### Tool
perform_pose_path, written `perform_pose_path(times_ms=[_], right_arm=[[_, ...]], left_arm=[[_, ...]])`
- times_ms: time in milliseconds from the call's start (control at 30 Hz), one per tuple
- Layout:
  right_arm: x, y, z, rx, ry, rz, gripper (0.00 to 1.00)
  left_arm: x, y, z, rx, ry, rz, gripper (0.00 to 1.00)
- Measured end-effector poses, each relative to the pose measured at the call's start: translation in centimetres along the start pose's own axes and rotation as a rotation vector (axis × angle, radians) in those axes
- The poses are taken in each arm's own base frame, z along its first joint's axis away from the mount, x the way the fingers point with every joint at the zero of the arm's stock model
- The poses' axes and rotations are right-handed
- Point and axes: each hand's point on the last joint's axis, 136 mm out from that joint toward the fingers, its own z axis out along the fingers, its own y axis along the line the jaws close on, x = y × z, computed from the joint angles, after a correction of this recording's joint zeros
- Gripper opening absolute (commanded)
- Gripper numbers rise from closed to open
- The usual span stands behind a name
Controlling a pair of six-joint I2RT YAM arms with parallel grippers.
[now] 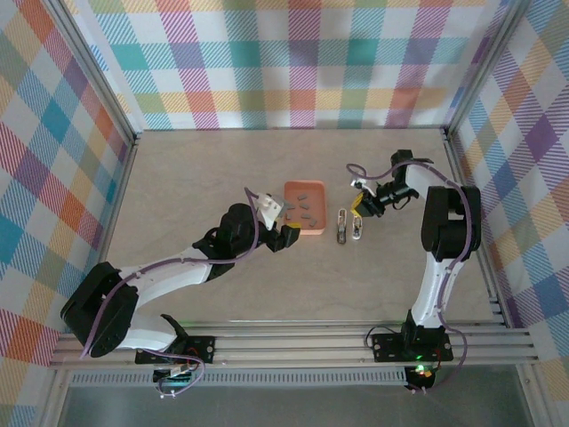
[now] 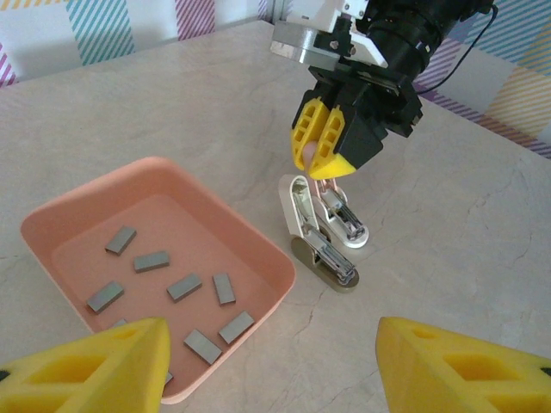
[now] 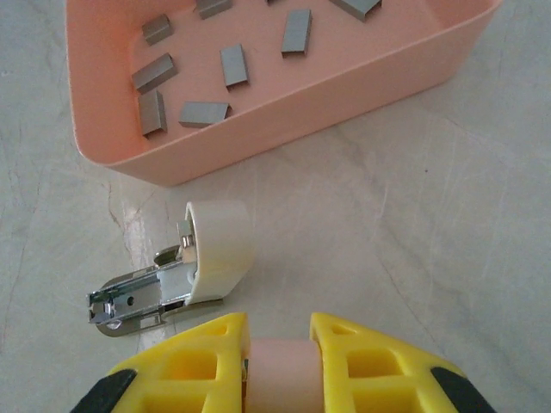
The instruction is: Load the staples into the stapler
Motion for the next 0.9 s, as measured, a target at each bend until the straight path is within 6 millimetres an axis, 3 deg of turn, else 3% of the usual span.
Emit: perform_pose_path(times_ms=[367,600,767,900], right_arm=[[-0.2,0.0,-0.5,0.027,0.005,-0.016,0.36],[-3.3,0.2,-3.9,0.152,-0.037,-0.007,0.53],[-5.5,0.4,-6.9,0.284,-0.092,0.184,0.56],[-5.3,0.7,-8.1,0.387,-0.105,0.425,0.59]], left_arm=[[0.0,0.0,0.5,0.004,0.008,-0.001,0.64],[-0.3,-0.2,0.6,0.015,0.004,-0.011,0.64],[-0.3,-0.1,0.6,0.007,0.005,-0.047,0.64],[0.0,0.4,0.8,-0.02,0.019,-0.093,0.64]])
